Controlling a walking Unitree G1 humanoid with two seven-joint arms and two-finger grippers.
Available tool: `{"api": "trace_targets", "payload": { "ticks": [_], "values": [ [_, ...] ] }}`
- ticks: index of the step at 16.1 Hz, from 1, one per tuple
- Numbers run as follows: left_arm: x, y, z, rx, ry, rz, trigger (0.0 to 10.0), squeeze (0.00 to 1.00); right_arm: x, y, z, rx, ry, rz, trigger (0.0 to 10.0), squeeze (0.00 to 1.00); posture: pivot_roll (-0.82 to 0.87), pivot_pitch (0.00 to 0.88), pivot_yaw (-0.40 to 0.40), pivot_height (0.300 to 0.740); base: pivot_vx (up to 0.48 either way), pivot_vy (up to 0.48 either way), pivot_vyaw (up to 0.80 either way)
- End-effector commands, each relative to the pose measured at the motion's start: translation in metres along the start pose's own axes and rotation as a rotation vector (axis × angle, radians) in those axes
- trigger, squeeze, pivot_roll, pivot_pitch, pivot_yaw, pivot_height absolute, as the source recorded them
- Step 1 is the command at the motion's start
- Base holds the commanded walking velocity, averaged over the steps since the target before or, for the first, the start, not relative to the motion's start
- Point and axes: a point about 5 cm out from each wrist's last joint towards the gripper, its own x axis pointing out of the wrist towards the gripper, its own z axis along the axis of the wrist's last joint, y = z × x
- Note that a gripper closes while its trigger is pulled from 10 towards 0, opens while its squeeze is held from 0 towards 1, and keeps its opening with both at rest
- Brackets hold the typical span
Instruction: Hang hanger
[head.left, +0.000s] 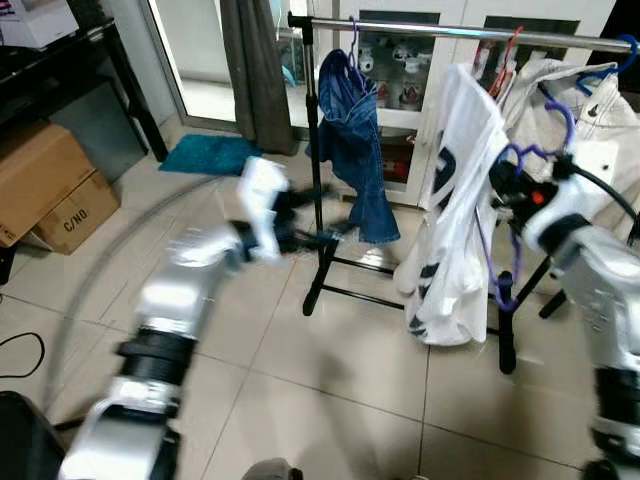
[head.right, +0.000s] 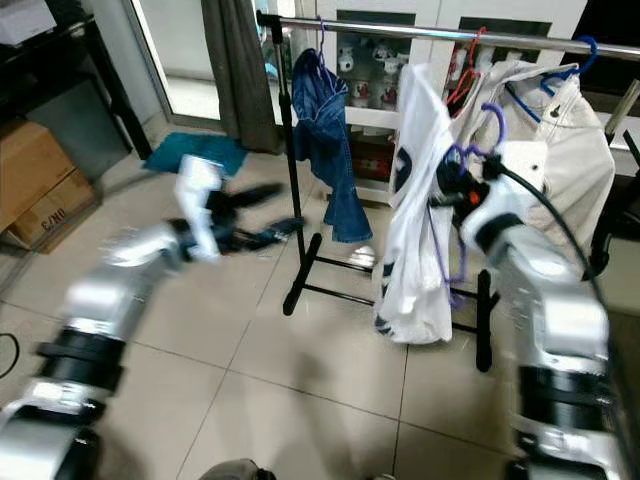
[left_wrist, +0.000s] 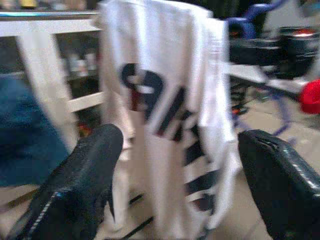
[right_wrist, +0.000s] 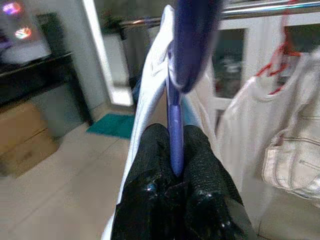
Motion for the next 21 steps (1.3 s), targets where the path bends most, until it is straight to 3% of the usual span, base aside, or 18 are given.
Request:
{"api": "trace_targets", "payload": {
  "ticks": [1,3,5,6,7,8,11,13,15,18,21],
  "values": [
    [-0.011,0.013,0.014,0.054,-0.011,0.053,10.0,1.0,-0.006,-0.002,0.015,-0.023,-0.065,0.071,10.0,0.0,0.08,0.0,0.04,0.74,0.0,0.0,0.0],
    [-0.033,0.027,0.02,0.093,0.016,0.103,10.0,1.0,-0.016,-0.009,0.021,-0.045,-0.08,0.164,10.0,0.0,0.09,0.0,0.037,0.74,0.0,0.0,0.0],
    [-0.063,0.044,0.028,0.135,0.042,0.178,10.0,1.0,-0.032,-0.014,0.03,-0.049,-0.099,0.323,10.0,0.0,0.1,0.0,0.036,0.74,0.0,0.0,0.0],
    [-0.072,0.048,0.033,0.127,0.03,0.173,10.0,0.41,-0.04,-0.013,0.031,-0.069,-0.076,0.415,10.0,0.0,0.1,0.0,0.035,0.74,0.0,0.0,0.0],
    [-0.074,0.048,0.035,0.122,0.023,0.165,10.0,0.41,-0.042,-0.012,0.031,-0.077,-0.063,0.449,10.0,0.0,0.11,0.0,0.035,0.74,0.0,0.0,0.0],
    [-0.075,0.044,0.036,0.089,0.016,0.1,10.0,0.0,-0.048,-0.009,0.029,-0.111,-0.025,0.531,10.0,0.0,0.11,0.0,0.033,0.74,0.0,0.0,0.0],
    [-0.072,0.038,0.032,0.086,0.04,0.003,10.0,0.0,-0.053,-0.003,0.027,-0.155,0.03,0.647,10.0,0.0,0.11,0.0,0.039,0.74,0.0,0.0,0.0],
    [-0.07,0.039,0.032,0.074,0.026,-0.016,10.0,0.0,-0.056,0.002,0.027,-0.175,0.054,0.706,10.0,0.0,0.11,0.0,0.041,0.74,0.0,0.0,0.0],
    [-0.07,0.043,0.032,0.115,0.04,-0.006,10.0,0.0,-0.063,0.008,0.028,-0.195,0.074,0.791,10.0,0.0,0.11,0.0,0.041,0.74,0.0,0.0,0.0],
    [-0.075,0.043,0.03,0.063,0.049,-0.048,10.0,0.0,-0.072,0.014,0.03,-0.204,0.074,0.863,10.0,0.0,0.11,0.0,0.043,0.74,0.0,0.0,0.0],
    [-0.066,0.025,0.024,-0.016,0.068,-0.216,10.0,0.0,-0.074,0.024,0.03,-0.205,0.069,0.92,10.0,0.0,0.11,0.0,0.043,0.74,0.0,0.0,0.0]
  ]
}}
